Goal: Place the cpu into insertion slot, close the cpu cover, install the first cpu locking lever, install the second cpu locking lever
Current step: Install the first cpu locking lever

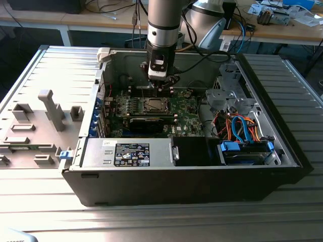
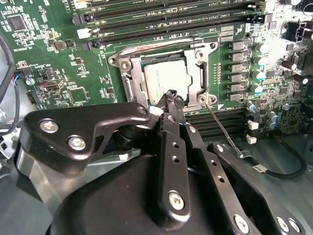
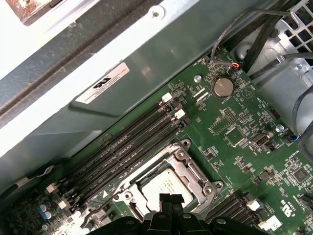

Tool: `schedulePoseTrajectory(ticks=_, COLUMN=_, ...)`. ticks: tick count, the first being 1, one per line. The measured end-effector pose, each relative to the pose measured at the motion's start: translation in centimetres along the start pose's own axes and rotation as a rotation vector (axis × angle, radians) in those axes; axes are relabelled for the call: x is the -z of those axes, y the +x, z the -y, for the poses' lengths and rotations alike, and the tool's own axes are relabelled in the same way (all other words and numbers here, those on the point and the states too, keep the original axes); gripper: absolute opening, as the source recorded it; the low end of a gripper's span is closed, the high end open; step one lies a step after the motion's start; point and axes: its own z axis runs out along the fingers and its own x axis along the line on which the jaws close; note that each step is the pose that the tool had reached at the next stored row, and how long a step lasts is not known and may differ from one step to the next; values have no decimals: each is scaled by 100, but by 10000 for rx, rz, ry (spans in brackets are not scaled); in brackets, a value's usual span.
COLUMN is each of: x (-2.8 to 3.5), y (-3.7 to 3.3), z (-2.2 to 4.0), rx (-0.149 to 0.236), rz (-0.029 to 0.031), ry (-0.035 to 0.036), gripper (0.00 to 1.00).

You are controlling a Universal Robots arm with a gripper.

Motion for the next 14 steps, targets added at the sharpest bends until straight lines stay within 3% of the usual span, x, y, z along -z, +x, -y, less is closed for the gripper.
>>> schedulePoseTrajectory(ticks=14, x=0, y=-2, z=6, rx=332, rz=2, ry=5, gripper=11)
